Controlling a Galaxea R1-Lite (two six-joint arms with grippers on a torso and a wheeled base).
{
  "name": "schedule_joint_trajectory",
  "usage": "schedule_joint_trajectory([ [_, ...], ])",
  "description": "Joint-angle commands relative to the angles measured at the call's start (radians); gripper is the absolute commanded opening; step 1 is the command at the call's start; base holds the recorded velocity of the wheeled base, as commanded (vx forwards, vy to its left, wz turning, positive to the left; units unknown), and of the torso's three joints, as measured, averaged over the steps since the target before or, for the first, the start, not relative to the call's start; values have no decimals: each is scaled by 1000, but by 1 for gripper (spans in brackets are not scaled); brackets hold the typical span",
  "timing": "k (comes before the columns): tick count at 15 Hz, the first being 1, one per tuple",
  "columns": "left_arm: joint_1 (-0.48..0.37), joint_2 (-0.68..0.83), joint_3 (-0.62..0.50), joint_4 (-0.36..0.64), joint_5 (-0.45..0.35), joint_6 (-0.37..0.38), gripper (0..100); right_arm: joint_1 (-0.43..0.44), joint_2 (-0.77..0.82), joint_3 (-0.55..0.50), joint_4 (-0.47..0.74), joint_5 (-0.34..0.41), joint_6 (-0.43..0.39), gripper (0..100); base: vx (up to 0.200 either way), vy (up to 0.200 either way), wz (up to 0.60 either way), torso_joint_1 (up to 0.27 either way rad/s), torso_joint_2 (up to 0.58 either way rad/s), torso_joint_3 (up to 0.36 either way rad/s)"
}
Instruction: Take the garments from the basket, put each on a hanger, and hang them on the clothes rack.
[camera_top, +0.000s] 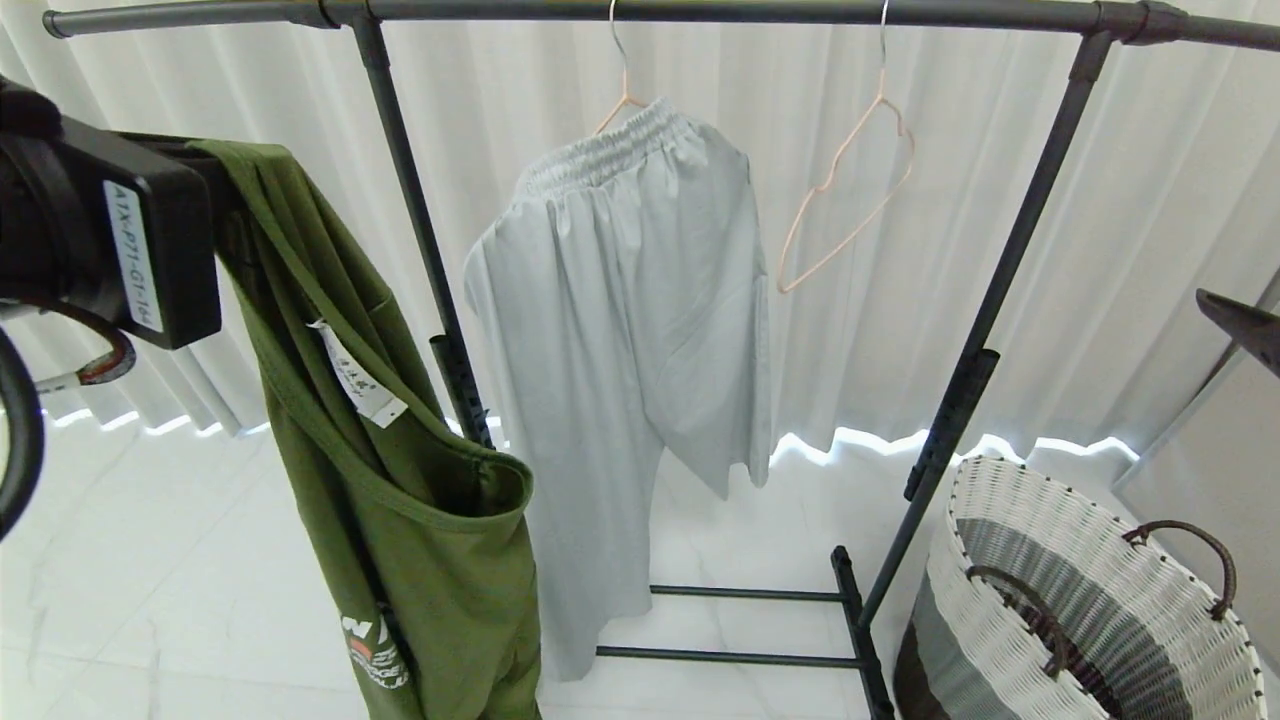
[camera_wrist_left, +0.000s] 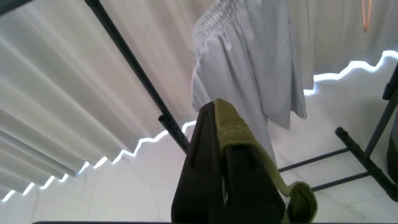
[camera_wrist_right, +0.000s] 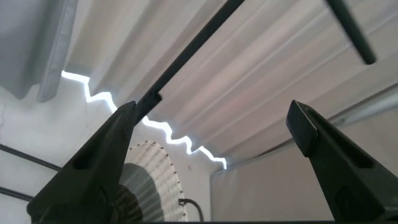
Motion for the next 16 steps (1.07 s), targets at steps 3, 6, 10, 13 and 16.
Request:
schedule_joint_trajectory([
  [3, 1, -18, 7, 0, 0, 0, 0, -4, 2, -1, 0, 0, 0, 100, 0, 0, 0, 190, -468, -282],
  [6, 0, -27, 19, 0, 0, 0, 0, -6, 3, 0, 0, 1, 4, 100, 0, 0, 0, 206, -486, -282],
  [10, 0, -28, 25, 0, 0, 0, 0, -6, 0, 8, 0, 3, 64, 100, 0, 0, 0, 194, -432, -238],
  [13, 1, -28, 27, 0, 0, 2, 0, -6, -1, 6, 0, 9, 135, 100, 0, 0, 0, 31, -73, -41],
  [16, 1, -27, 27, 0, 2, 17, 0, -6, -6, 8, 8, 8, 148, 100, 0, 67, 0, 4, -1, 1],
])
